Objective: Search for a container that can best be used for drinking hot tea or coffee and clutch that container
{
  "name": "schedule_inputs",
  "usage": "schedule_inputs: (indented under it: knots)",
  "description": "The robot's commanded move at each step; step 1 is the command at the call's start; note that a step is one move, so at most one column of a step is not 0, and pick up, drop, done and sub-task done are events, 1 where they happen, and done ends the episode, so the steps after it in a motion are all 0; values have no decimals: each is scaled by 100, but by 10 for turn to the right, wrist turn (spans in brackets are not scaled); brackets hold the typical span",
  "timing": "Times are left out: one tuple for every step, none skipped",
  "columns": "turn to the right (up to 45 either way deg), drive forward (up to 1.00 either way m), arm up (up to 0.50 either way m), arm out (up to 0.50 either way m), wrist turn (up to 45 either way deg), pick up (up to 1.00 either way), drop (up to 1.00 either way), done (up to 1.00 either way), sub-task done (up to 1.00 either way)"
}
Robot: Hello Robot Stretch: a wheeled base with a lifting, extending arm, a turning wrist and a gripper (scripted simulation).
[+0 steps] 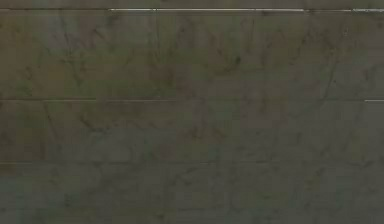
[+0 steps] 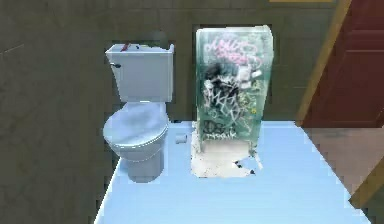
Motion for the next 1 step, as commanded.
schedule_inputs:
  knots:
    - [450,0,0,0,0,0,0,0,0]
